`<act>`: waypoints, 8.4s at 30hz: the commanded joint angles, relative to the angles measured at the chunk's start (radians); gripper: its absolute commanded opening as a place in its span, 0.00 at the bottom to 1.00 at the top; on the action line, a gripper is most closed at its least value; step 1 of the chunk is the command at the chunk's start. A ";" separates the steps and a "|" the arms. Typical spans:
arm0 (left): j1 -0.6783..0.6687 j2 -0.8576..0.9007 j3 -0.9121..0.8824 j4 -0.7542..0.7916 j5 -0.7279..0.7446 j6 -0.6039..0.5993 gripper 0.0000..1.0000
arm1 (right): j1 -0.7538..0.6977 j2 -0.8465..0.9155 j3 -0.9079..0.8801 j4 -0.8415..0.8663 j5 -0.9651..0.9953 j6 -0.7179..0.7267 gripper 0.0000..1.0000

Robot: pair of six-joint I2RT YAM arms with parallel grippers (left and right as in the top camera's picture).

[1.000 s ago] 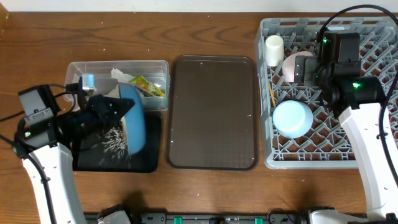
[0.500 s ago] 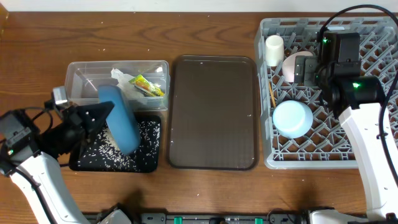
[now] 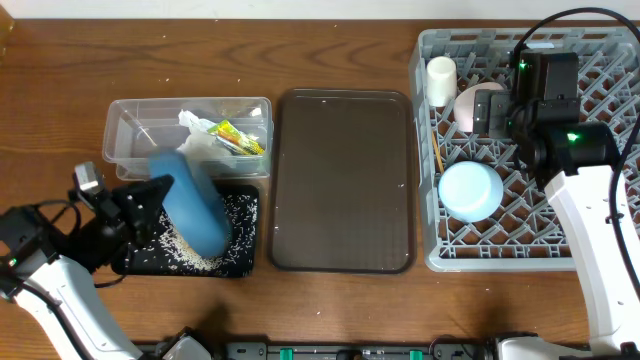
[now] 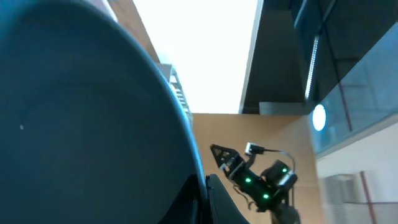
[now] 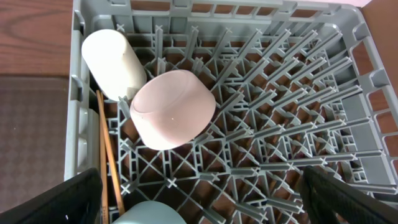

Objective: Sort waste into correct bins and load items into the dishwasher rack
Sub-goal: 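Tilt the blue plate to dump the rice onto the black tray, then carry the empty blue plate right and set it on the brown tray, then retract the left gripper to the left side, then move the right gripper left and grasp the blue plate's rim, then lift the blue plate and carry it right into the rack, then lower the blue plate into the rack's right side and release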

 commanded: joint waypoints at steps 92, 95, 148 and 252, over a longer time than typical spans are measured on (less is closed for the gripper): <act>-0.874 -0.361 0.154 0.245 -1.695 -0.406 0.60 | -0.003 0.004 0.008 -0.001 0.003 0.007 0.99; -0.722 -0.415 0.154 0.173 -1.701 -0.406 0.64 | -0.003 0.004 0.008 -0.001 0.003 0.007 0.99; -0.584 -0.407 0.154 0.123 -1.693 -0.406 0.89 | 1.035 0.367 -0.218 0.156 -0.132 0.108 0.25; -0.584 -0.407 0.154 0.123 -1.693 -0.406 0.90 | -0.613 0.310 -0.134 -0.075 -1.844 -0.386 0.01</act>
